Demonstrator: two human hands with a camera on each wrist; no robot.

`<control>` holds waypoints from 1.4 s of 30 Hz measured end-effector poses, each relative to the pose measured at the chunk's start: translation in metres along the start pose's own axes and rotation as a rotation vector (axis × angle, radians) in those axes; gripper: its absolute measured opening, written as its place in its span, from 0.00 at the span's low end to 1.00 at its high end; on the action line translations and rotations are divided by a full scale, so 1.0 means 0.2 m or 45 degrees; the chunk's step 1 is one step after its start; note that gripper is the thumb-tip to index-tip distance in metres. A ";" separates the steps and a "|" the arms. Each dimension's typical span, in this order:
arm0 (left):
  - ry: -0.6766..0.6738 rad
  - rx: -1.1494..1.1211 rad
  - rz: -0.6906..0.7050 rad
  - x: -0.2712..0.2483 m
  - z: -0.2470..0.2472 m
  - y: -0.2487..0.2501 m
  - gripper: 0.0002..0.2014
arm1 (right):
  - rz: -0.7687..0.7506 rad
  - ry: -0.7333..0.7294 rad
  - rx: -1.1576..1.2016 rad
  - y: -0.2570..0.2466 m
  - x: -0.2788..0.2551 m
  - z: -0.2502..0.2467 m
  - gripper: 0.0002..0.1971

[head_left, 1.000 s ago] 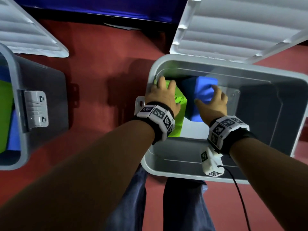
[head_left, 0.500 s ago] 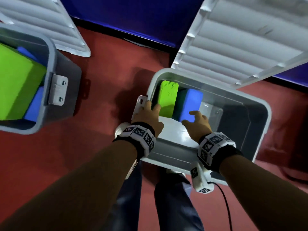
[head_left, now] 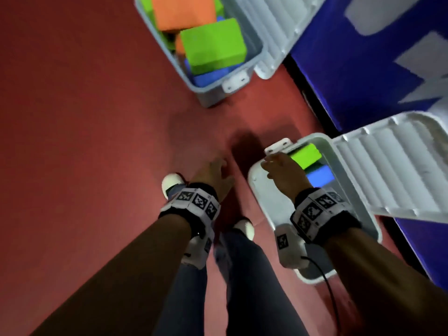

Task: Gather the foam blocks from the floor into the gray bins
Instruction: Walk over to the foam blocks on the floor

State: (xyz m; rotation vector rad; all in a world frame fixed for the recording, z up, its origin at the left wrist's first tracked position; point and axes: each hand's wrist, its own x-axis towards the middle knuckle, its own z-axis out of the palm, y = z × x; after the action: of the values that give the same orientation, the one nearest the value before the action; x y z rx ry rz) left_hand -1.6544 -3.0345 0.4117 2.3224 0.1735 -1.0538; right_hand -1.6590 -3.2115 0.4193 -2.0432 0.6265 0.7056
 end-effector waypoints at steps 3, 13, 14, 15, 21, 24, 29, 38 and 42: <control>0.070 -0.205 -0.173 -0.24 -0.14 -0.36 0.24 | -0.168 -0.103 -0.125 -0.26 -0.09 0.28 0.02; 0.540 -1.140 -0.731 -0.82 -0.59 -1.87 0.15 | -0.538 -0.607 -0.502 -1.03 -0.42 1.76 0.04; 0.610 -1.296 -0.777 -0.89 -0.62 -2.04 0.10 | -0.559 -0.649 -0.571 -1.08 -0.47 1.93 0.05; 0.686 -1.450 -0.817 -0.97 -0.66 -2.21 0.05 | -0.581 -0.694 -0.629 -1.13 -0.52 2.10 0.06; 1.060 -1.938 -0.977 -1.48 -0.85 -3.04 0.07 | -0.727 -0.960 -0.883 -1.45 -0.99 3.03 0.04; 1.189 -2.036 -0.982 -1.69 -0.93 -3.29 0.08 | -0.744 -1.088 -0.991 -1.59 -1.21 3.39 0.11; 1.309 -2.135 -1.080 -1.83 -1.04 -3.58 0.08 | -0.807 -1.158 -1.051 -1.85 -1.42 3.80 0.09; 1.397 -2.411 -1.174 -1.78 -1.56 -4.23 0.08 | -0.869 -1.127 -1.247 -2.42 -1.21 4.62 0.08; 1.454 -2.374 -1.338 -1.91 -1.71 -4.66 0.10 | -0.925 -1.101 -1.476 -2.69 -1.34 5.03 0.08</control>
State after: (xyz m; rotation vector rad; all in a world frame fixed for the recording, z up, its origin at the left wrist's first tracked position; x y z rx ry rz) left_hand -2.0107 -2.0322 0.4467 0.5820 1.8720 0.4167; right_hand -1.7463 -2.0420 0.4337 -2.3012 -1.2285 1.5184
